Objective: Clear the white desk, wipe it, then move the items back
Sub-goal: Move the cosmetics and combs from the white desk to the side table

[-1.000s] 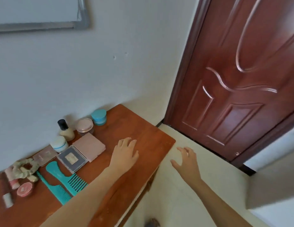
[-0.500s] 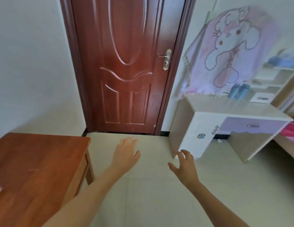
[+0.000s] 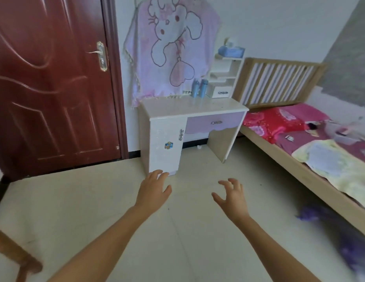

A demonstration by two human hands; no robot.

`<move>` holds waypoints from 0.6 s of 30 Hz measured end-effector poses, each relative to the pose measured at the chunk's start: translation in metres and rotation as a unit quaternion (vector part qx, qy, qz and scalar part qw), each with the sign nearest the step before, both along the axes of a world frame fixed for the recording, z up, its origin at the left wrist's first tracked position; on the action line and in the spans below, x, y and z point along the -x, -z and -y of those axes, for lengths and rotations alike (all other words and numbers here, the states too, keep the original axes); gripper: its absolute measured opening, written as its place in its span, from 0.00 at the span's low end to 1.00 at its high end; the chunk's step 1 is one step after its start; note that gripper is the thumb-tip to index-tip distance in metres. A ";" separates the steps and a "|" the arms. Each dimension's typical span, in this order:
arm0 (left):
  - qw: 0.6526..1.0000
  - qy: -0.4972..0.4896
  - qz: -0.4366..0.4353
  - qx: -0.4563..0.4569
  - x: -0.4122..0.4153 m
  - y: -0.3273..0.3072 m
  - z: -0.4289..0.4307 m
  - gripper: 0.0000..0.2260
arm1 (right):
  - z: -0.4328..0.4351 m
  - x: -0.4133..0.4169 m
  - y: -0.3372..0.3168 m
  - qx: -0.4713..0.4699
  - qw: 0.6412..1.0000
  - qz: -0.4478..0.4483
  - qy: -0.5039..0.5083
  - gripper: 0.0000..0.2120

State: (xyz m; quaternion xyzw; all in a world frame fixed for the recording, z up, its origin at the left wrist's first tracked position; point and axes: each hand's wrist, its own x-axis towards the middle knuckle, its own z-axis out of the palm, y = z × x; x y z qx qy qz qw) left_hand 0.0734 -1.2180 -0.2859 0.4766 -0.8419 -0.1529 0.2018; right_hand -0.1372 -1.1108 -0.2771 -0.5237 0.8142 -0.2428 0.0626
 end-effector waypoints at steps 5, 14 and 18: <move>0.999 0.015 -0.048 -0.004 0.058 -0.012 -0.009 0.17 | -0.026 0.064 -0.015 0.015 0.999 -0.027 0.037 0.23; 0.993 0.044 -0.100 0.037 0.140 -0.039 0.036 0.17 | 0.005 0.127 -0.040 0.027 0.995 -0.094 0.017 0.25; 0.991 0.044 -0.117 0.052 0.168 -0.047 0.082 0.16 | 0.043 0.163 -0.061 0.045 0.993 -0.111 0.016 0.25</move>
